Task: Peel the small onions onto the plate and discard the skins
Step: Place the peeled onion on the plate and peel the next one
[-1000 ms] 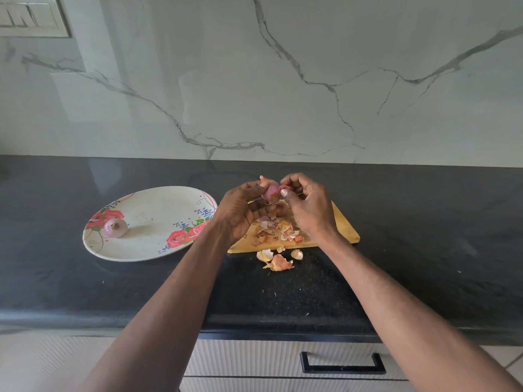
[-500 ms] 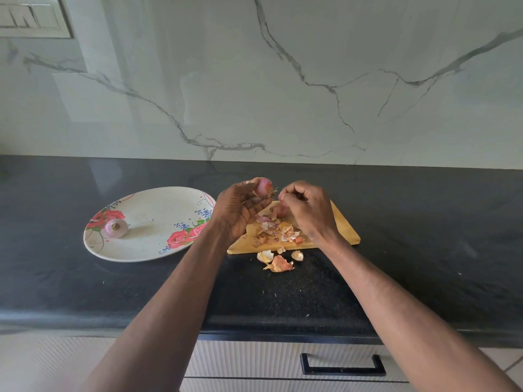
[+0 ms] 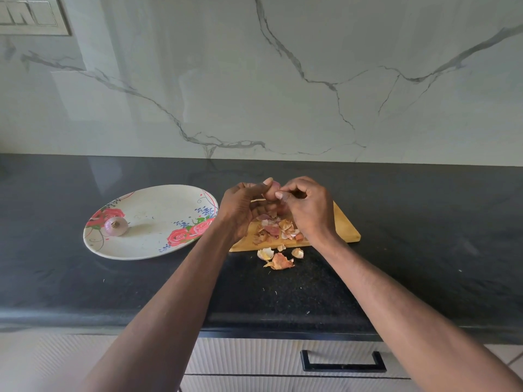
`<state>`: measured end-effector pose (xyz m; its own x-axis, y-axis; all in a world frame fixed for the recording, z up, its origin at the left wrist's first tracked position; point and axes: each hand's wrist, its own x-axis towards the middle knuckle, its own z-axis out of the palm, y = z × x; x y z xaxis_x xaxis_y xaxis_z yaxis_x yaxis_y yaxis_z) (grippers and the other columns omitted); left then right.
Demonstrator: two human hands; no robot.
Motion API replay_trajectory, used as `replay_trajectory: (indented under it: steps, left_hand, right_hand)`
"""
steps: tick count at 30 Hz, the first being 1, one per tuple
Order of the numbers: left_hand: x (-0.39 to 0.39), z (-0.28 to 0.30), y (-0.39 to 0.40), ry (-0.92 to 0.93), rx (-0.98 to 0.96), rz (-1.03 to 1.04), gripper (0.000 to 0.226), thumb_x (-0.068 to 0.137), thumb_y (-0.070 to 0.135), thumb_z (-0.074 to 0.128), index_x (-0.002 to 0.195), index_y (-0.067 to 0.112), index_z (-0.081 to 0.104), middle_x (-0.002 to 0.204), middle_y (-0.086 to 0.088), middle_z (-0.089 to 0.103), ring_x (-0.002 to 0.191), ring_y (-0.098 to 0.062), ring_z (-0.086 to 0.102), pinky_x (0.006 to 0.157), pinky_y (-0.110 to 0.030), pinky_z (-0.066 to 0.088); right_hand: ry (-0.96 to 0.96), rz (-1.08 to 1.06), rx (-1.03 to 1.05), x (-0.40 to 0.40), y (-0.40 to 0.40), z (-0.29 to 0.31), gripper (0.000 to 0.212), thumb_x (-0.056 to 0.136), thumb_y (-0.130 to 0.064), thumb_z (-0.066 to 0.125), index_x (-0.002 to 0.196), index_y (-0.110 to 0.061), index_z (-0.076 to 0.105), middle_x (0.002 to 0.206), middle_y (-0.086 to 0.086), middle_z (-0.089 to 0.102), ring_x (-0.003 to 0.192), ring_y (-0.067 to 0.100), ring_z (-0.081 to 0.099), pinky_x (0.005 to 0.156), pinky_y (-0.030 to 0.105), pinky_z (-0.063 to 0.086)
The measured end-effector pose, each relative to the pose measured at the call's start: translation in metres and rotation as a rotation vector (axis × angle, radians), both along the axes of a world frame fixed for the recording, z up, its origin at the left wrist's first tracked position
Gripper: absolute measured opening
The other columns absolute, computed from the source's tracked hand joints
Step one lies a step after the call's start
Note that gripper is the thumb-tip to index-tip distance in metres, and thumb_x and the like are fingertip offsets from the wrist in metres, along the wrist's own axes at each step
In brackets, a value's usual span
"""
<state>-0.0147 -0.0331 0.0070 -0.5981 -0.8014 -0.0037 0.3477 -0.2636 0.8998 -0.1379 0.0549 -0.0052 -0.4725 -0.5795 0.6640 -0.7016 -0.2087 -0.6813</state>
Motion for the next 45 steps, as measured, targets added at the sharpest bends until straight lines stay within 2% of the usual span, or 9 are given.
replay_trajectory:
  steps: [6,13,20,25,28,30,33,37,45]
  left_hand:
    - [-0.0003,-0.0025,-0.0037,0.003,-0.015,0.001,0.019,0.088,0.008,0.074,0.087,0.007,0.055,0.088,-0.016,0.072,0.078,-0.026,0.073,0.076,-0.035,0.063]
    - [0.0006,-0.0009,-0.0002,-0.018,-0.041,-0.032,0.015,0.091,0.010,0.071,0.093,0.003,0.058,0.088,-0.018,0.071,0.075,-0.028,0.073,0.065,-0.030,0.061]
    - [-0.0014,-0.0014,0.0019,-0.038,0.000,-0.058,0.024,0.097,0.009,0.062,0.116,-0.005,0.059,0.109,-0.027,0.067,0.090,-0.043,0.072,0.088,-0.044,0.060]
    - [-0.0011,0.0002,0.0035,-0.010,0.026,-0.023,0.017,0.101,0.008,0.054,0.112,-0.003,0.061,0.105,-0.024,0.065,0.076,-0.032,0.073,0.064,-0.032,0.062]
    - [-0.0020,-0.0001,0.0032,0.024,0.059,0.010,0.022,0.103,0.011,0.051,0.116,-0.006,0.057,0.102,-0.027,0.065,0.074,-0.031,0.072,0.059,-0.030,0.059]
    - [-0.0021,-0.0006,0.0010,0.038,0.073,0.029,0.025,0.103,0.013,0.053,0.118,-0.007,0.057,0.099,-0.026,0.066,0.073,-0.031,0.072,0.059,-0.029,0.059]
    - [-0.0014,-0.0009,0.0007,-0.011,0.011,0.003,0.020,0.101,0.016,0.058,0.106,-0.002,0.066,0.091,-0.019,0.069,0.070,-0.029,0.071,0.061,-0.031,0.061]
    - [-0.0009,-0.0014,0.0041,-0.051,-0.049,-0.049,0.022,0.100,0.018,0.060,0.109,0.000,0.067,0.088,-0.013,0.074,0.075,-0.028,0.073,0.065,-0.032,0.061]
    - [0.0021,0.0032,0.0059,-0.054,-0.008,-0.151,0.029,0.106,0.022,0.049,0.111,-0.005,0.060,0.085,-0.023,0.070,0.062,-0.023,0.067,0.051,-0.026,0.056]
  right_hand:
    - [-0.079,0.089,0.051,0.0000,0.0000,-0.0007,0.019,0.091,-0.007,0.070,0.108,-0.016,0.071,0.091,-0.003,0.067,0.084,0.008,0.066,0.069,0.021,0.058]
    - [-0.050,-0.010,0.068,0.0007,-0.0021,-0.0004,0.005,0.093,-0.012,0.068,0.092,-0.014,0.073,0.095,-0.003,0.069,0.089,0.009,0.064,0.068,0.011,0.047]
    - [-0.544,0.147,0.053,0.0032,-0.0012,0.0068,0.011,0.096,-0.001,0.059,0.092,-0.005,0.068,0.083,0.004,0.067,0.062,-0.002,0.060,0.055,0.015,0.047]
    - [-0.508,0.117,0.086,0.0051,-0.0036,0.0039,0.014,0.096,-0.002,0.058,0.104,-0.011,0.065,0.094,0.005,0.069,0.074,0.010,0.064,0.063,0.022,0.052]
    - [-0.309,0.017,0.101,0.0074,-0.0012,0.0017,0.022,0.096,0.001,0.054,0.109,-0.012,0.065,0.098,-0.001,0.067,0.085,0.007,0.062,0.066,0.011,0.050]
    - [-0.240,-0.011,0.083,0.0076,0.0001,0.0009,0.013,0.097,-0.011,0.061,0.108,-0.011,0.068,0.095,-0.005,0.067,0.083,0.002,0.062,0.067,0.009,0.048]
    - [-0.224,0.015,0.110,0.0068,-0.0008,0.0007,0.027,0.089,-0.037,0.075,0.101,-0.012,0.074,0.091,-0.005,0.072,0.083,0.004,0.066,0.070,0.016,0.053]
    - [-0.230,-0.007,0.105,0.0045,-0.0017,0.0004,0.021,0.084,-0.031,0.080,0.094,-0.012,0.078,0.088,-0.003,0.075,0.085,0.010,0.069,0.074,0.026,0.054]
    - [-0.414,0.105,0.023,0.0063,0.0022,0.0058,0.008,0.093,-0.008,0.068,0.093,-0.002,0.073,0.072,0.003,0.068,0.061,0.003,0.062,0.059,0.017,0.051]
